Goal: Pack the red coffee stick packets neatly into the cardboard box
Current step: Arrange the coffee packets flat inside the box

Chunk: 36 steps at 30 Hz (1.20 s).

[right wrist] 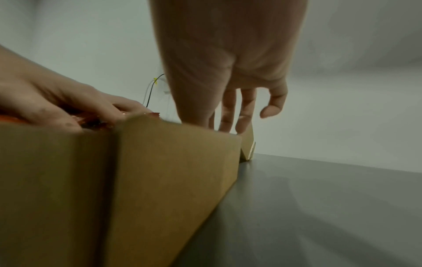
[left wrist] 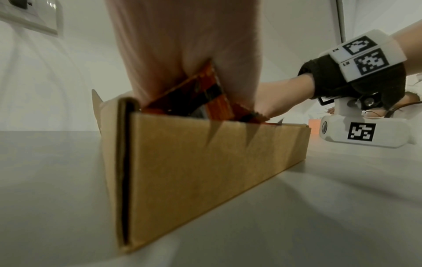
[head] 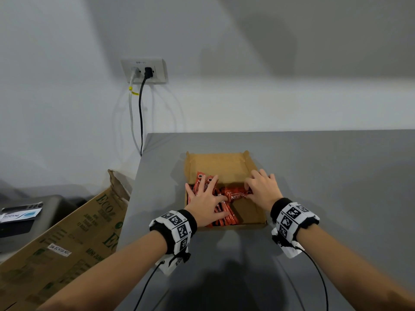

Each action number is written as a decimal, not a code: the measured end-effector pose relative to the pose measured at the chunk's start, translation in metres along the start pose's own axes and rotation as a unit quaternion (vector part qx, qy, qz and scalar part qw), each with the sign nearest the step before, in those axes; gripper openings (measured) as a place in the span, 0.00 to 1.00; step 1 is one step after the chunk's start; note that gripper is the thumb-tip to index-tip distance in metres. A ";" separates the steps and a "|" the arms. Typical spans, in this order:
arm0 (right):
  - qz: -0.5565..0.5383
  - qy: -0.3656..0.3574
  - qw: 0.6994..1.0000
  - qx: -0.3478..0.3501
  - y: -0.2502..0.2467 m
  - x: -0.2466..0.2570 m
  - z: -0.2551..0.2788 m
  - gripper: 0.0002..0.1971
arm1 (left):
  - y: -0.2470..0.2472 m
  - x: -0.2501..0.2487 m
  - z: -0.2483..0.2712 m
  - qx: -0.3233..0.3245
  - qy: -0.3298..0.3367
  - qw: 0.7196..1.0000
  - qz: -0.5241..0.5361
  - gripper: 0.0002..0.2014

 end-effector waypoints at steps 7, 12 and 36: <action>0.020 -0.012 1.000 -0.007 -0.001 0.003 0.000 0.07 | 0.000 0.000 -0.001 0.000 0.000 1.000 0.000 0.25; 0.022 -0.064 0.997 -0.022 -0.003 0.020 -0.003 0.16 | 0.000 0.000 0.000 0.002 -0.003 1.000 -0.004 0.25; -0.030 0.012 0.999 0.041 -0.004 -0.008 0.001 0.09 | 0.001 0.001 -0.002 0.001 -0.001 1.000 -0.007 0.25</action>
Point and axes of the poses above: each hand's wrist, its own z-axis away from the middle knuckle, its own y-axis out of the palm, x = y × z, the point moved 2 cm from there along -z, towards the middle knuckle, and after that the axes turned 12 degrees about x, right-handed, at the moved point
